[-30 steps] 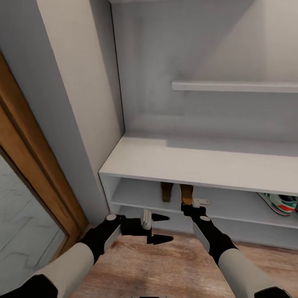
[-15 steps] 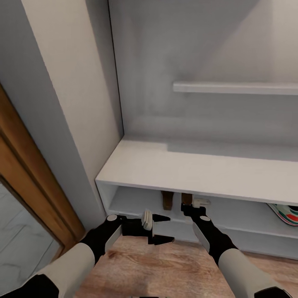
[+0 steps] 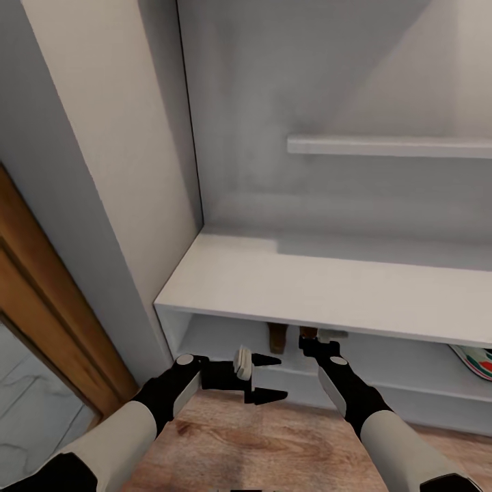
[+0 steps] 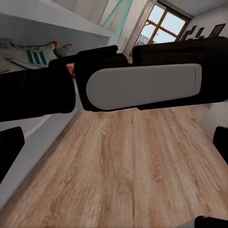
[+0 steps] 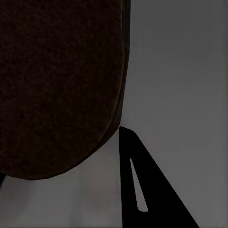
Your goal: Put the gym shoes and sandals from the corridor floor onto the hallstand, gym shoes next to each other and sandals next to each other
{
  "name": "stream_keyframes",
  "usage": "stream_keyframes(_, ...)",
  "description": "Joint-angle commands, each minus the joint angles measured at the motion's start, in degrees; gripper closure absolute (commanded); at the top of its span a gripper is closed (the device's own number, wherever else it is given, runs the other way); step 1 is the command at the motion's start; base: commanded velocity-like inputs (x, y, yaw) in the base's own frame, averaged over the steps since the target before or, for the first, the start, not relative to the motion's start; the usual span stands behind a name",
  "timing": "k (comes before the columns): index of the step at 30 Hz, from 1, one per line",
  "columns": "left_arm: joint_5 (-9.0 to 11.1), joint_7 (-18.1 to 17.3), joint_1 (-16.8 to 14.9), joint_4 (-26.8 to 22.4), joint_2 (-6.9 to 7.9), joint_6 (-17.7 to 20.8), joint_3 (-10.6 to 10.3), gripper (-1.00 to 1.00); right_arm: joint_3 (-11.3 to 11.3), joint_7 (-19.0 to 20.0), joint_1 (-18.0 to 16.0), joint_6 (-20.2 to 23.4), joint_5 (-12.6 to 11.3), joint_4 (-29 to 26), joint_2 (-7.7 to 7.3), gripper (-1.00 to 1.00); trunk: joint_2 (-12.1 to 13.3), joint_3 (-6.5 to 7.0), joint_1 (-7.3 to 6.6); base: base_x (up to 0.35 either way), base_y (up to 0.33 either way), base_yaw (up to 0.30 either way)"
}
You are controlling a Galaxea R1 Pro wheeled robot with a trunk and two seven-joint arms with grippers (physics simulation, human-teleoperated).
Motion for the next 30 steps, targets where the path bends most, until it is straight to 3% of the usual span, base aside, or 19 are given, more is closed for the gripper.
stream_keyframes(1,0.45,0.02,-0.07,0.08,0.04,-0.55,-0.36,-1.0,0.32,-0.44,-0.02,0.31,-0.26,-0.09,-0.05,1.0,-0.02,-0.05,0.0,0.065,0.0,0.0)
stream_keyframes(16,0.5,0.01,-0.07,0.08,0.04,-0.55,-0.36,-1.0,0.32,-0.44,-0.02,0.31,-0.26,-0.02,-0.05,1.0,-0.02,-0.05,0.0,0.047,0.0,0.0)
stream_keyframes(17,0.48,0.01,-0.07,0.08,0.04,-0.55,-0.36,-1.0,0.32,-0.44,-0.02,0.31,-0.26,-0.02,-0.05,-1.0,-0.02,-0.05,0.0,0.013,0.0,0.0)
stream_keyframes(30,0.49,0.01,-0.07,0.08,0.04,-0.55,-0.36,-1.0,0.32,-0.44,-0.02,0.31,-0.33,0.05,-0.05,-1.0,-0.02,-0.05,0.0,0.001,0.0,0.0)
